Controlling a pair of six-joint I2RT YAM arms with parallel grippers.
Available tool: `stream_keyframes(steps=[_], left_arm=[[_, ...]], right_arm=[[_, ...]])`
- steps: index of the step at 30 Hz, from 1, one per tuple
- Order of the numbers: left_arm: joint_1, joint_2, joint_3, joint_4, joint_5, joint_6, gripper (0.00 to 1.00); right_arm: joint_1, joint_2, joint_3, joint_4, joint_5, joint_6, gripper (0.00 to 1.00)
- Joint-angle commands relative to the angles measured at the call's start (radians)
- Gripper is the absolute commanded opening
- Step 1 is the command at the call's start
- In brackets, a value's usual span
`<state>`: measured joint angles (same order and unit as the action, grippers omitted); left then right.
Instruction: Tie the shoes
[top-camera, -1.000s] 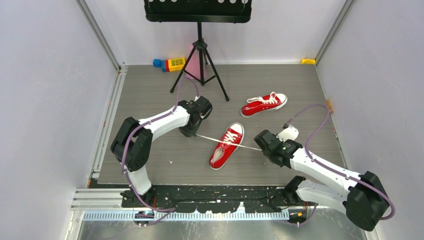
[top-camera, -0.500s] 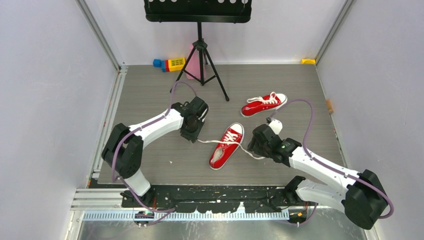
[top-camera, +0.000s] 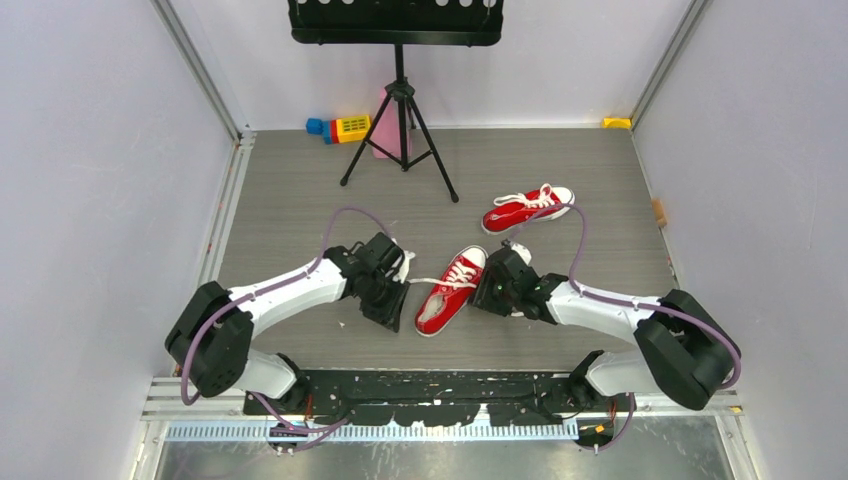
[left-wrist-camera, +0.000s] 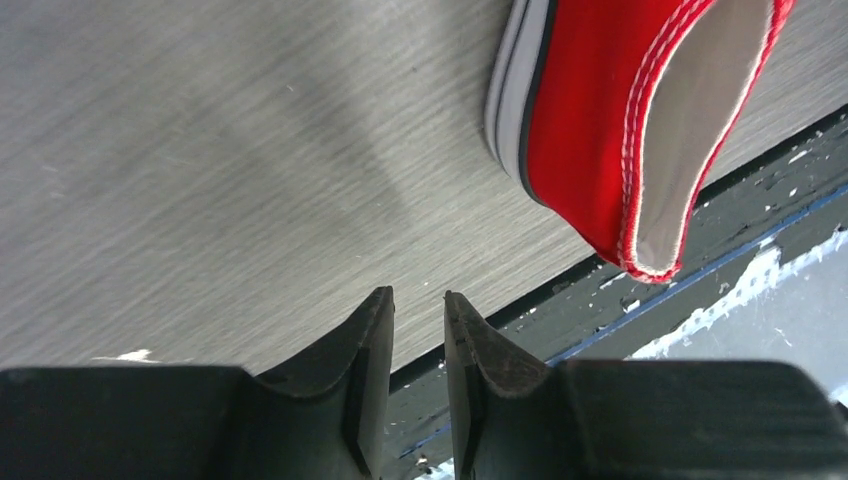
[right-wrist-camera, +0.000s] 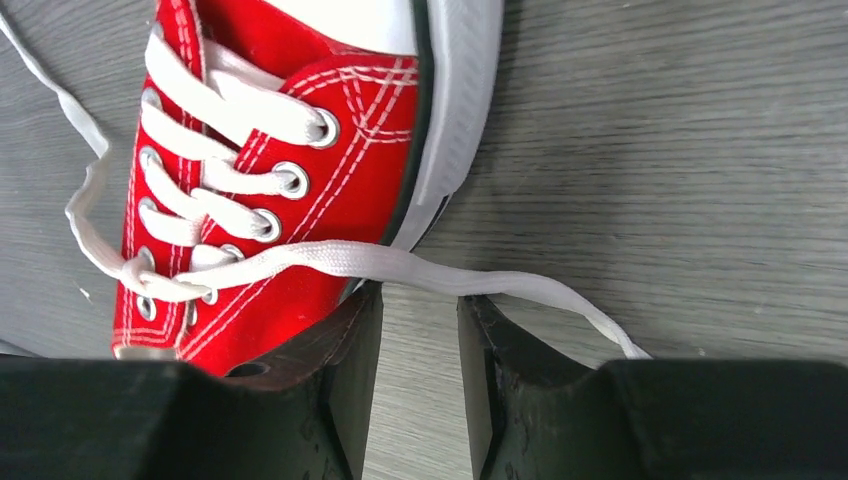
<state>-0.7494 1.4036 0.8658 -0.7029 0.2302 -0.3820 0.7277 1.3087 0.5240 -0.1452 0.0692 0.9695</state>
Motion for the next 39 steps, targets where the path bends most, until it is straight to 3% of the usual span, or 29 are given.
stream_keyframes(steps=[1, 9, 17, 22, 31, 39], left_arm=[[-0.053, 0.004, -0.068, 0.134, 0.110, -0.072, 0.25], [-0.098, 0.023, -0.140, 0.311, 0.097, -0.174, 0.24], [-0.060, -0.029, -0.103, 0.207, -0.052, -0.128, 0.24], [0.025, -0.083, -0.102, 0.186, -0.016, -0.112, 0.24], [0.023, -0.038, -0.172, 0.333, 0.164, -0.171, 0.23], [0.018, 0.029, -0.194, 0.442, 0.204, -0.202, 0.23]], right_arm=[[0.005, 0.082, 0.023, 0.182, -0.021, 0.013, 0.40], [0.006, 0.113, 0.051, 0.160, 0.013, 0.010, 0.39], [-0.037, 0.021, 0.073, -0.035, 0.154, -0.025, 0.35], [-0.095, 0.023, 0.087, -0.063, 0.141, -0.063, 0.34], [-0.106, 0.174, 0.158, 0.023, 0.057, -0.081, 0.33], [-0.107, 0.209, 0.194, 0.035, 0.039, -0.080, 0.33]])
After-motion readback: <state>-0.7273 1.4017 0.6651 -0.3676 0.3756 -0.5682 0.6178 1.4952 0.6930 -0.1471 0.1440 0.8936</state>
